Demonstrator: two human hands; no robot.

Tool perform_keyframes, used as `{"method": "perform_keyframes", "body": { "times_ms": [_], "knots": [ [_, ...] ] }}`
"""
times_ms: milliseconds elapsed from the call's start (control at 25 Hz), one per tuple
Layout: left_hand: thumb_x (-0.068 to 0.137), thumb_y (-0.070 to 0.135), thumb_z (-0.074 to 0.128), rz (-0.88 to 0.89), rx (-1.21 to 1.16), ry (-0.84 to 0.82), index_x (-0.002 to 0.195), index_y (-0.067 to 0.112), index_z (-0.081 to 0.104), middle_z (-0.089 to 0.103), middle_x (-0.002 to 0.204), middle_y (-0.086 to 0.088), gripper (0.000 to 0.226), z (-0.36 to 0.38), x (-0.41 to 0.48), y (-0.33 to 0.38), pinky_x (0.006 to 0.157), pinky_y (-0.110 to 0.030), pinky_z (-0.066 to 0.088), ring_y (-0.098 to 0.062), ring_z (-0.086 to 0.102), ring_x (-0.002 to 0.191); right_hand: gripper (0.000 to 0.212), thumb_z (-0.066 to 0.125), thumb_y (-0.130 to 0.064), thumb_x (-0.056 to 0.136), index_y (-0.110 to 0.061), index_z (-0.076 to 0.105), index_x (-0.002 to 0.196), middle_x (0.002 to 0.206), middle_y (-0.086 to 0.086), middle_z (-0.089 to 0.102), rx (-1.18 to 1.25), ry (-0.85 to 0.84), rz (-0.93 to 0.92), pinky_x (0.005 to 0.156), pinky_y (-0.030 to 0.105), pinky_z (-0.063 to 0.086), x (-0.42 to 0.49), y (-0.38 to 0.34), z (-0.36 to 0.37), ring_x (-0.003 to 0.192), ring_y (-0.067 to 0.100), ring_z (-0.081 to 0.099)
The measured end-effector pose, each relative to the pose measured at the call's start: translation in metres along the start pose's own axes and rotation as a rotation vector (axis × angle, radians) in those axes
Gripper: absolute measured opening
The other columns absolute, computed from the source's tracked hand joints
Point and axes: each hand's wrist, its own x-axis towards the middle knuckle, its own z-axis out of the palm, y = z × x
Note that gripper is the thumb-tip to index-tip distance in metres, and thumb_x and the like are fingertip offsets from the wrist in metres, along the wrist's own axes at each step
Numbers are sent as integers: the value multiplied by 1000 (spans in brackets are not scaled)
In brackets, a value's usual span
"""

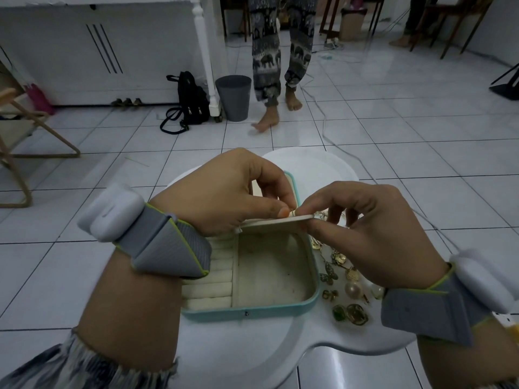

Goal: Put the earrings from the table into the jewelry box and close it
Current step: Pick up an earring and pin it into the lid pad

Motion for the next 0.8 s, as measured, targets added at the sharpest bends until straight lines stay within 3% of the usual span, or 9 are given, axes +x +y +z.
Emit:
{"method": "perform_keyframes", "body": {
  "times_ms": [320, 520, 800],
  "knots": [
    [77, 15, 72, 42, 52, 19, 78, 25, 71, 60, 67, 10, 9, 0, -1, 5, 47, -6, 35, 2, 49, 47, 7, 72, -26, 75, -33, 71, 78, 75, -18, 67, -36, -7, 4, 53, 6, 35, 2, 0, 0, 63, 13, 56],
    [81, 19, 68, 1, 52, 19, 77, 30, 67, 56, 53, 29, 11, 3, -1, 3, 47, -5, 34, 0, 47, 48, 9, 71, -27, 75, -36, 69, 76, 77, -14, 68, -2, -6, 2, 52, 7, 33, 2, -1, 0, 61, 13, 56],
    [82, 25, 67, 3, 12, 5, 83, 29, 70, 58, 60, 24, 5, 2, 0, -2, 48, -7, 35, -2, 45, 50, 12, 71, -28, 75, -39, 68, 76, 79, -12, 69, -10, -11, -6, 52, 8, 34, 3, -2, 1, 62, 14, 55]
  ]
}}
